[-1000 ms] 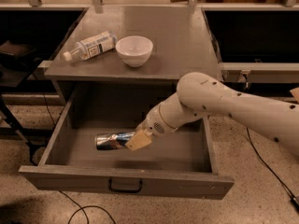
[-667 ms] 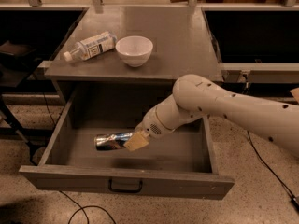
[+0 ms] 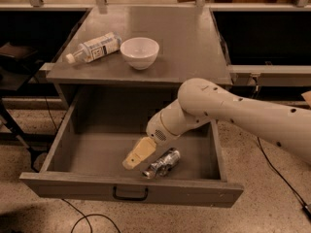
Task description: Place redbull can into top drawer
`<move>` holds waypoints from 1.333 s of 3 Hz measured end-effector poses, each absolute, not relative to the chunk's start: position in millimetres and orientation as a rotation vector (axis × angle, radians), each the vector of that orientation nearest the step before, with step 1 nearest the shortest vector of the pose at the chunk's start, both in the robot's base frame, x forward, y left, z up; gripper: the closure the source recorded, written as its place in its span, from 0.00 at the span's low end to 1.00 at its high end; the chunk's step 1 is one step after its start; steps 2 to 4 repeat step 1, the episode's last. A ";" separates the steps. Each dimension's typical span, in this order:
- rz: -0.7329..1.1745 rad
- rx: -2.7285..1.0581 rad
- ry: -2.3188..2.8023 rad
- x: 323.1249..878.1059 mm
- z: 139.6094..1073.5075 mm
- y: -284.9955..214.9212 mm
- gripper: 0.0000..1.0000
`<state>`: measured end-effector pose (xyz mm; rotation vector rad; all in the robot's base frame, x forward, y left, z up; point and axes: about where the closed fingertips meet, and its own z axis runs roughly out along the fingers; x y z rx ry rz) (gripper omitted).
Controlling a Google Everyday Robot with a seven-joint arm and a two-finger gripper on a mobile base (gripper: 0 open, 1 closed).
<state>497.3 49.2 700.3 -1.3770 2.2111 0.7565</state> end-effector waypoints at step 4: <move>0.756 -1.377 2.211 497.3 700.3 49.2 0.00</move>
Offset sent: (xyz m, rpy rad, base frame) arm 0.0000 0.0000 0.0000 0.0000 0.0000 0.0000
